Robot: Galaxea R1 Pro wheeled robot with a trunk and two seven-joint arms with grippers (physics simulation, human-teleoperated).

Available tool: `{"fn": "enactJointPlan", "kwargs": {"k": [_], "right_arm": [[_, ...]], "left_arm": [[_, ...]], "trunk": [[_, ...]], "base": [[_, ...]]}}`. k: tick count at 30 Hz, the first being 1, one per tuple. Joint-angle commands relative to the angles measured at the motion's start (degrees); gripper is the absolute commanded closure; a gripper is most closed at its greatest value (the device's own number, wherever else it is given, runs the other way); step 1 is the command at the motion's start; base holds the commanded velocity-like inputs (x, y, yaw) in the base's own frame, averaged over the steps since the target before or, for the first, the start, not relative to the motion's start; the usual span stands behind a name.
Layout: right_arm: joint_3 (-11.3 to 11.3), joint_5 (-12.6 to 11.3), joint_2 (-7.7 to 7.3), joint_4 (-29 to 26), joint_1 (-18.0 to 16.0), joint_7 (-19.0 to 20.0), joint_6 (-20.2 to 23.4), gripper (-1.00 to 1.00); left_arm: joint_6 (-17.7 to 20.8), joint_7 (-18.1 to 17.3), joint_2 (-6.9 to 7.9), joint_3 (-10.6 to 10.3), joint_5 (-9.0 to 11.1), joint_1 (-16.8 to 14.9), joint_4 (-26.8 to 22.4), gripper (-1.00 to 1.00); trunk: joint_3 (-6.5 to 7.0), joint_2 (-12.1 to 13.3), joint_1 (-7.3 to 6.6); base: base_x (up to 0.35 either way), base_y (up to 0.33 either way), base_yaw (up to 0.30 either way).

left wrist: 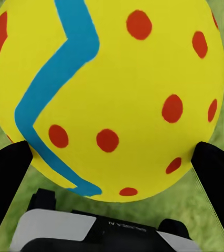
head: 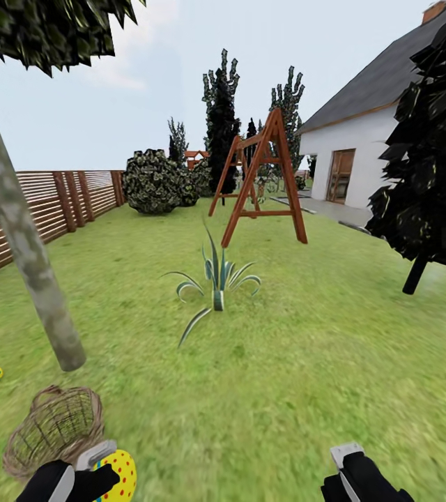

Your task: Take the three Easter eggs out of the wicker basket on the lawn in the garden, then place them on the lawn next to a single tree (choose any tree) so that all three eggs are next to the same tree and none are left in the basket.

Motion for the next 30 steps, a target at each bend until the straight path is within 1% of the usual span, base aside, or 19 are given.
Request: {"fn": "enactJointPlan", "kwargs": {"k": [1, 30], "right_arm": [[0.31, 0.38, -0.06, -0.08, -0.04, 0.02, 0.32, -1.0], [0.31, 0.41, 0.02, -0.08, -0.04, -0.01, 0.17, -1.0]], "left_arm": [[0.35, -0.27, -0.03, 0.26, -0.16, -0.04, -0.07, 1.0], [0.35, -0.27, -0.21, 0.19, -0.16, -0.04, -0.06, 1.0]], "trunk": [[0.1, 0.36, -0.19], [5.31, 11.99, -6.56]], "base": [[0.292, -0.134, 0.0], [0.298, -0.118, 0.0]]}}
